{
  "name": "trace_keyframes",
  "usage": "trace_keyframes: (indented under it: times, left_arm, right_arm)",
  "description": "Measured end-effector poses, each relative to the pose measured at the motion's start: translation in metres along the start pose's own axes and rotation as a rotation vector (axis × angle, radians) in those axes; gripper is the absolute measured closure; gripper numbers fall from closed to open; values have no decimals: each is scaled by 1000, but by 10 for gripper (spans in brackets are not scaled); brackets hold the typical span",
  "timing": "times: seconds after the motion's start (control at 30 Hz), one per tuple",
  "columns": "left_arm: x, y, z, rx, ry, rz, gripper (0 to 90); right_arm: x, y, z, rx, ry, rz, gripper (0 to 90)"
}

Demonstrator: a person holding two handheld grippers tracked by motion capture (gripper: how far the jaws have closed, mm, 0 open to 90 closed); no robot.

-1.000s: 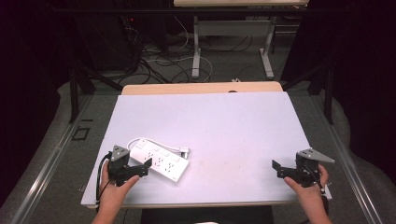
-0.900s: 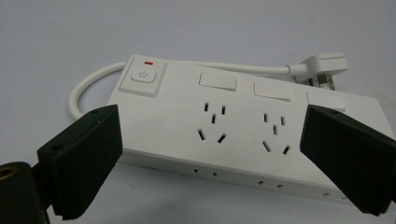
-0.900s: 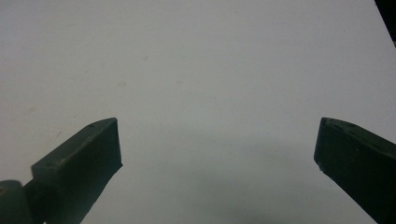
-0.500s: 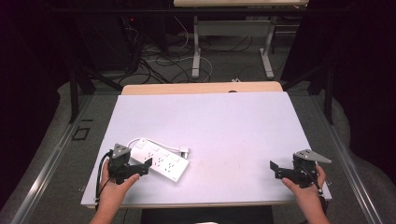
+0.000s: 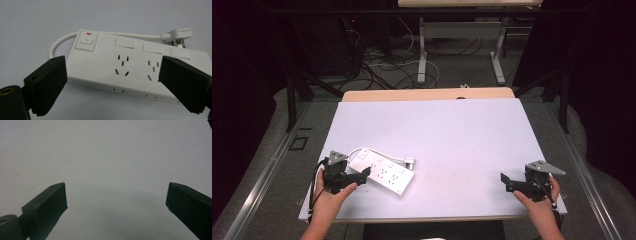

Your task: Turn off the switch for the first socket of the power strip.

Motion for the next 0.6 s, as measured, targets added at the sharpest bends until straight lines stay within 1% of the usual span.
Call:
trace_keyframes:
  times: [0.03,0.07,0.1,0.13,0.17,0.2,0.27,0.3,0.33,0.43,0.53,0.57,0.6]
  left_arm:
    - [-1,2,0,-13,-2,1,82]
    - [-2,2,-1,-14,-2,-1,82]
    - [-3,3,-1,-18,-4,-3,82]
    - [-3,3,-2,-12,-2,-6,83]
    - [-4,5,-2,-23,-5,-8,82]
    - [-5,5,-3,-19,-5,-13,83]
    - [-7,7,-4,-23,-8,-20,83]
    - [-7,9,-4,-33,-10,-20,84]
    - [-8,9,-5,-26,-9,-23,84]
    - [-10,12,-7,-28,-9,-26,89]
    - [-13,14,-9,-36,-6,-27,106]
    - [-14,15,-9,-46,-5,-28,110]
    - [-15,15,-10,-37,-2,-33,116]
  right_arm:
    - [0,0,0,0,0,1,31]
    - [0,0,0,-7,-3,-6,30]
    - [0,0,0,-7,-3,-4,31]
    - [0,0,0,0,-3,3,31]
    - [0,0,0,-7,-2,-3,32]
    - [0,0,1,-9,-1,-2,34]
    - [0,0,0,-8,2,-1,34]
    - [0,-1,0,-1,-4,6,35]
    - [0,0,0,-4,-5,4,36]
    - [0,0,1,-4,-5,3,40]
    - [0,-1,1,-4,-2,7,40]
    - [0,-1,1,-5,-1,7,40]
    - [0,-1,1,-5,-4,8,40]
Point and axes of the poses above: each handheld gripper's, and its own axes: y roughly backward along the jaws, z roughly out of its underside, x roughly to its right, the point moved 6 cm from there along -y, roughly forward along the jaws
